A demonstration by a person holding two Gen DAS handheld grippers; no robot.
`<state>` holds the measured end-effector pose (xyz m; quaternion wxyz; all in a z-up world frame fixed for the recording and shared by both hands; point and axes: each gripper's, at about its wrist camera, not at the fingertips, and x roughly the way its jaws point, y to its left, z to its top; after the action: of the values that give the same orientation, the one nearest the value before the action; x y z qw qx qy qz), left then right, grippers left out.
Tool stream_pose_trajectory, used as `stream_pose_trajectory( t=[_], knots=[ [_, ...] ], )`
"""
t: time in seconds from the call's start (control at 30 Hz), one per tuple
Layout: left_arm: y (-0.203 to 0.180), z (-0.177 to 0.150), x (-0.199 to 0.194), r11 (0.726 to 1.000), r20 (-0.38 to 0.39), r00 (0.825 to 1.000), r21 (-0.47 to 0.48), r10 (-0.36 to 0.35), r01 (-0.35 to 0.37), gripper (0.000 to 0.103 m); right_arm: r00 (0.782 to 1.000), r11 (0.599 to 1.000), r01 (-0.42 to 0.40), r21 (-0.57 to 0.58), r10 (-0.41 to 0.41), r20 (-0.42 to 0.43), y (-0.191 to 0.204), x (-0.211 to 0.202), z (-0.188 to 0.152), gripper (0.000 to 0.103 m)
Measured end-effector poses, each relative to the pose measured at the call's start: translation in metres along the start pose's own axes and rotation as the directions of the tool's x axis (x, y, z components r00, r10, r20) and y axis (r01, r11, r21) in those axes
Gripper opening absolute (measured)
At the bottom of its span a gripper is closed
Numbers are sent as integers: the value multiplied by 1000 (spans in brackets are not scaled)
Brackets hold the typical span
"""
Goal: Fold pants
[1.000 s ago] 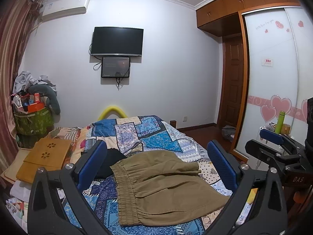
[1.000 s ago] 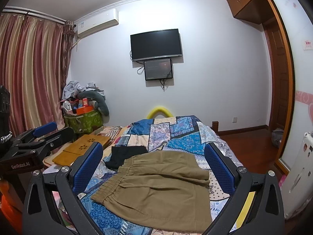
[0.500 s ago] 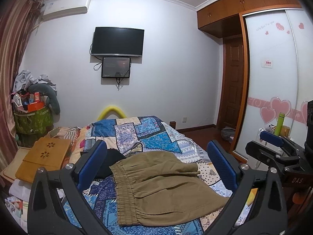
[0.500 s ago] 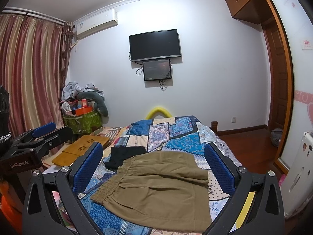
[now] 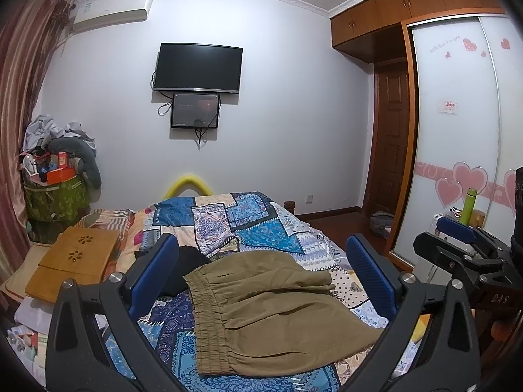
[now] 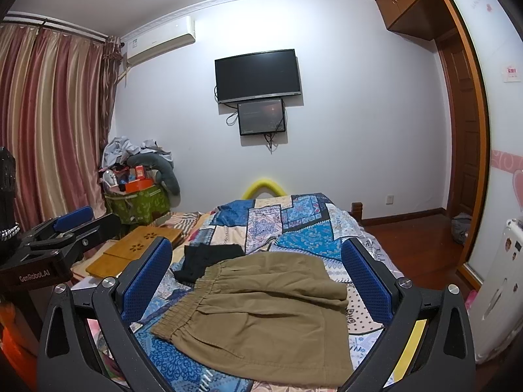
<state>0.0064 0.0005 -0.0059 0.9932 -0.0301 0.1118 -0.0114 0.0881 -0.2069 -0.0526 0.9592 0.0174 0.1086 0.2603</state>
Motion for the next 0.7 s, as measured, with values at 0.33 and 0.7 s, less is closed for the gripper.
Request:
stream_pose_trajectory(
  t=[0.33, 0.7],
  knots=[
    [-1, 0, 0, 1000, 6, 1000, 9, 0, 0, 103, 1000, 1000, 3, 2, -3, -2, -1, -2, 1, 103],
    [-1, -1, 3, 1000, -3, 1000, 11, -12, 12, 103, 1000, 1000, 2, 6, -2, -11, -4, -1, 1, 103]
  ],
)
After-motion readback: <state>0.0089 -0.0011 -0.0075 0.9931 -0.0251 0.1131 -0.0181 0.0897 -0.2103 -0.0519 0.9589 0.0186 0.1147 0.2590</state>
